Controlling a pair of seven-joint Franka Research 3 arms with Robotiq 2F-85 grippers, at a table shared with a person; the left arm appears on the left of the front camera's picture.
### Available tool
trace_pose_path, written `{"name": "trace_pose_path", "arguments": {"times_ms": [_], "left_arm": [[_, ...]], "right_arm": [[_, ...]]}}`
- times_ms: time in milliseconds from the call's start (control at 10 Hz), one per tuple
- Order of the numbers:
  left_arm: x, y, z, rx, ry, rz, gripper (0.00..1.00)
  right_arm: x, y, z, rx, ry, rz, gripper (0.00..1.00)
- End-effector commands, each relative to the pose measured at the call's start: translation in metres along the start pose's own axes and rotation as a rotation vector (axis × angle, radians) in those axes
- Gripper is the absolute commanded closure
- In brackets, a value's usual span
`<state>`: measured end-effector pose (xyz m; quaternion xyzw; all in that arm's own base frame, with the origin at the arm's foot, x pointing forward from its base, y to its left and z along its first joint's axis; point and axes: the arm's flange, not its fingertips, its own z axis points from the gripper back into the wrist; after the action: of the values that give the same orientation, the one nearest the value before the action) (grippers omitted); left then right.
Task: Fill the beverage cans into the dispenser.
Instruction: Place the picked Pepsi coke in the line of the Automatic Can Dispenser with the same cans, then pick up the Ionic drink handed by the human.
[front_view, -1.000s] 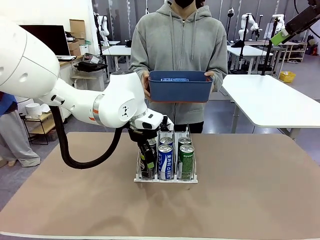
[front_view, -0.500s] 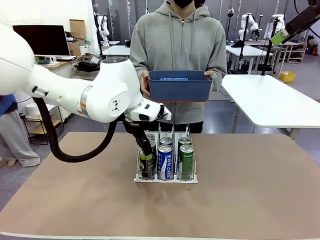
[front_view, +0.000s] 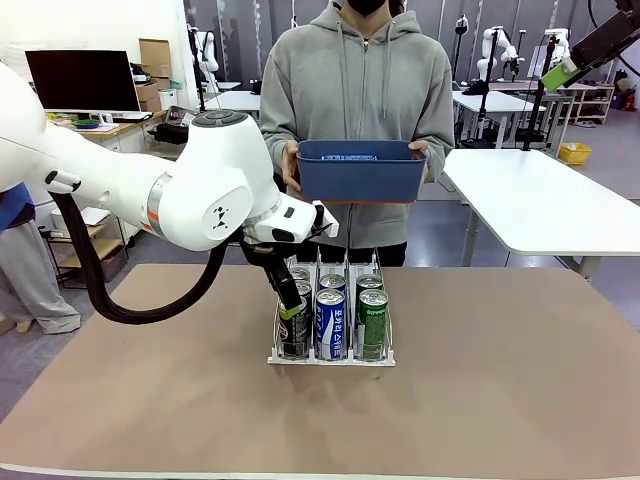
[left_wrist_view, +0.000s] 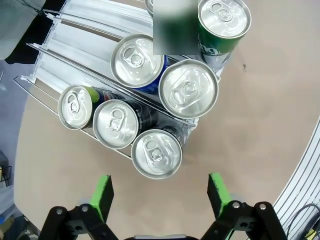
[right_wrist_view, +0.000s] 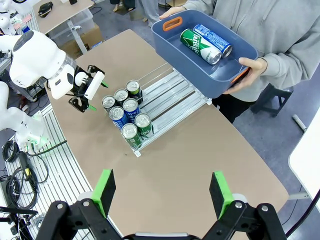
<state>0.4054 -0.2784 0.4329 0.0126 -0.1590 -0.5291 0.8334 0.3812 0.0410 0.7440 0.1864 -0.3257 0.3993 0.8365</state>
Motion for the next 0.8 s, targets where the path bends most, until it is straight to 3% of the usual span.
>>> {"name": "trace_pose_path", "arguments": {"times_ms": [0,700], "left_arm": [[0.0011,0.0018,-0.0014,-0.023,0.002,0.008,0.0],[-0.0001,0.0003,-0.0034,-0.006,0.004,0.002,0.0]], "right_arm": [[-0.0001,0.0007,-0.0016,0.002,0.003,0.0,0.0],[-0.0001,0.0007,-0.0016,0.002,0.003,0.0,0.0]]}}
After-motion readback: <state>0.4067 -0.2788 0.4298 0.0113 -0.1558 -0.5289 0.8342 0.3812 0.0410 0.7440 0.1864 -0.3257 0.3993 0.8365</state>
